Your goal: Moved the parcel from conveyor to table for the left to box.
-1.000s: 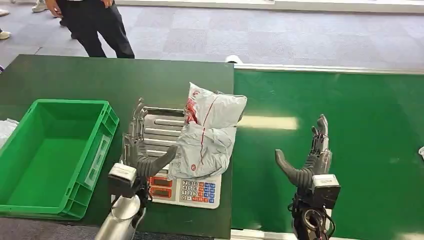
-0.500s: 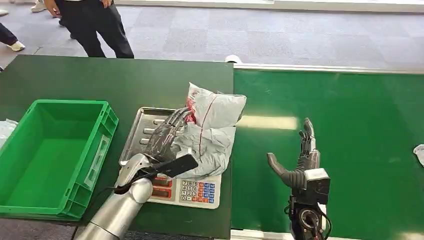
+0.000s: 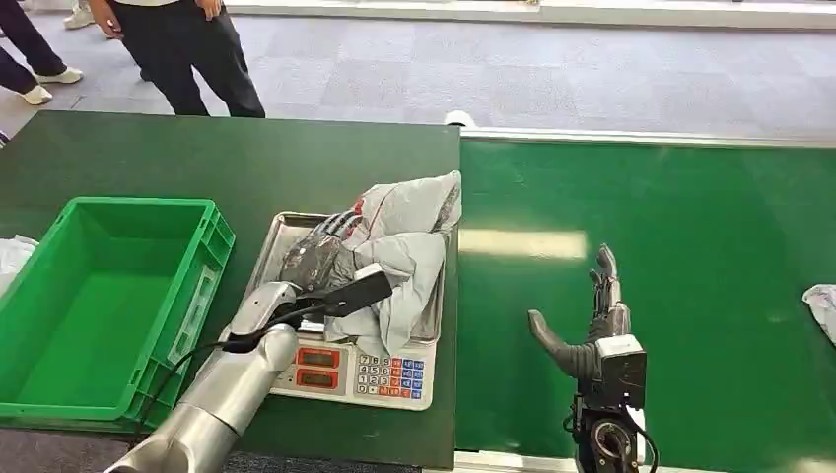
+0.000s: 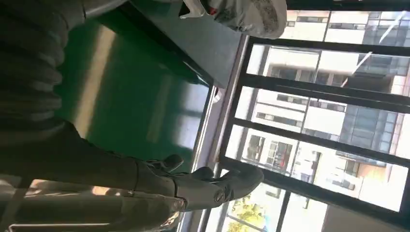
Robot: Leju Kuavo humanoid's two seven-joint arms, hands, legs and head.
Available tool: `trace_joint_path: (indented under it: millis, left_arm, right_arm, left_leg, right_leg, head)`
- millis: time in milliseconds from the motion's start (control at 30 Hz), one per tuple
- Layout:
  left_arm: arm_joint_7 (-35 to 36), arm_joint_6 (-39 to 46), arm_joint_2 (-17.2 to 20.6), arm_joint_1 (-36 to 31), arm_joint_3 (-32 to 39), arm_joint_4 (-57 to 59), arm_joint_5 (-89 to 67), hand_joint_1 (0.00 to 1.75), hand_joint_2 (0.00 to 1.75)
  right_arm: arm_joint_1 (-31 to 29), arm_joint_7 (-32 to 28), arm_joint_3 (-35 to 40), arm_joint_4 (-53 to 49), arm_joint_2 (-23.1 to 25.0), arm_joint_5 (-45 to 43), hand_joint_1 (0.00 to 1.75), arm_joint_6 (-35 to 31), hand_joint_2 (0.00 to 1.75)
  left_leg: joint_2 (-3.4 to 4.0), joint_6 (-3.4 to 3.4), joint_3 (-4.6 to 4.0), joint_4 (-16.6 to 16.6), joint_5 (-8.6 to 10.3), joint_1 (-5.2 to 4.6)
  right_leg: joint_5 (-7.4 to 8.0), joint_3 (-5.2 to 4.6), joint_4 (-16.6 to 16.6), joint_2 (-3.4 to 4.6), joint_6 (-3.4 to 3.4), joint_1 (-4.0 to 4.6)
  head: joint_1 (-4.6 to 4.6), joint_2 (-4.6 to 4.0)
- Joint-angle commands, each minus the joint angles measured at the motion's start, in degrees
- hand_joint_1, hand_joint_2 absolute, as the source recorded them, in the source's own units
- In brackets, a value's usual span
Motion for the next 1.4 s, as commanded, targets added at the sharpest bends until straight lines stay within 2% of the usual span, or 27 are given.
trace_joint_path:
  millis: [33,67,100,133,333,633,733,933,967,1133,1300,1400]
  left_arm:
    - [-1.4,-0.4,1.5,0.2,1.0,2.3,-1.4,0.30,1.75]
    - [-2.3,-0.1,1.5,0.6,0.8,1.2,-1.4,1.50,1.75]
    - [-2.8,-0.1,1.4,0.9,0.6,0.4,-1.3,1.69,1.75]
    - [-3.2,0.0,1.4,1.1,0.4,-0.3,-1.2,1.75,1.75]
    - [-5.2,0.5,1.0,2.1,-0.8,-2.5,-0.6,1.75,1.75]
    - [-10.1,8.4,-0.1,1.4,-0.8,-2.9,1.4,1.75,1.75]
    - [-10.1,8.3,-0.3,1.3,-1.0,-3.0,1.4,1.75,1.75]
    - [-17.4,17.7,-1.0,3.2,-0.4,-9.5,7.8,1.75,1.75]
    - [-20.3,21.2,-1.2,4.1,0.1,-11.4,10.2,1.75,1.75]
    - [-20.7,21.7,-0.9,4.7,0.2,-12.2,10.7,1.75,1.75]
    - [-28.1,31.3,-0.8,6.5,1.0,-16.7,16.6,1.75,1.75]
    - [-32.1,31.6,-2.2,8.5,5.2,-20.2,16.2,1.75,1.75]
  right_arm:
    - [0.4,0.2,-3.1,0.9,0.9,0.3,0.00,-0.1,1.75]
    - [0.4,0.2,-3.3,0.9,1.0,0.3,0.00,-0.1,1.75]
    - [0.5,0.2,-3.4,0.9,1.0,0.3,0.00,-0.1,1.75]
    - [0.5,0.2,-3.5,0.8,1.1,0.3,0.00,-0.1,1.75]
    - [1.0,0.2,-3.8,0.6,1.1,0.3,0.00,0.0,1.75]
    - [1.5,0.2,-4.2,0.2,1.4,0.2,0.00,-0.5,1.75]
    - [1.5,0.2,-4.2,0.2,1.3,0.2,0.00,-0.5,1.75]
    - [0.9,0.3,-3.8,0.7,1.6,-0.1,0.00,-0.7,1.75]
    - [0.6,0.3,-3.6,1.2,1.6,-0.3,0.00,-0.8,1.75]
    - [0.4,0.3,-3.5,1.5,1.6,-0.3,0.00,-0.9,1.75]
    - [0.4,-0.2,-2.7,2.3,1.0,-1.4,0.00,-2.3,1.75]
    - [0.3,-0.5,-2.3,2.9,0.8,-2.0,0.00,-2.9,1.75]
  left_leg:
    - [0.04,0.10,0.04,-0.1,0.08,-0.04]
    - [0.07,0.14,0.02,-0.1,0.13,-0.05]
    - [0.05,0.09,0.07,-0.1,0.07,-0.03]
    - [0.04,0.13,0.03,-0.1,0.10,-0.04]
    - [-0.05,0.10,0.06,0.0,0.05,-0.04]
    - [-0.03,0.07,-0.12,0.0,0.02,-0.01]
    - [-0.07,0.09,-0.15,0.0,0.02,-0.01]
    - [-0.02,0.10,-0.25,0.0,0.01,-0.01]
    - [0.00,0.08,-0.28,0.0,0.01,0.00]
    - [0.02,0.10,-0.32,0.0,0.00,-0.02]
    - [0.08,0.17,-0.27,-0.1,0.01,-0.04]
    - [0.06,0.11,-0.35,0.0,-0.01,-0.02]
  right_leg:
    - [0.08,0.01,-0.1,0.00,-0.10,-0.01]
    - [0.13,-0.03,-0.1,0.02,-0.14,-0.01]
    - [0.06,0.05,-0.1,0.01,-0.09,0.00]
    - [0.10,0.02,-0.1,-0.01,-0.13,0.00]
    - [0.01,0.05,0.0,-0.08,-0.11,-0.01]
    - [0.01,-0.13,0.0,-0.06,-0.07,0.01]
    - [0.00,-0.16,0.0,-0.10,-0.09,0.01]
    - [0.00,-0.27,0.0,-0.06,-0.09,0.02]
    - [0.00,-0.31,0.0,-0.03,-0.07,0.02]
    - [0.00,-0.35,0.0,-0.01,-0.10,0.01]
    - [0.03,-0.32,-0.1,0.04,-0.16,0.01]
    - [0.00,-0.39,0.0,0.03,-0.10,0.01]
  head:
    - [0.00,0.00]
    - [0.00,0.00]
    - [0.02,0.00]
    - [0.00,0.00]
    - [0.00,0.00]
    - [0.00,0.00]
    - [0.00,0.00]
    - [-0.02,0.00]
    - [0.00,0.00]
    - [0.00,0.00]
    - [0.00,0.00]
    - [0.00,0.00]
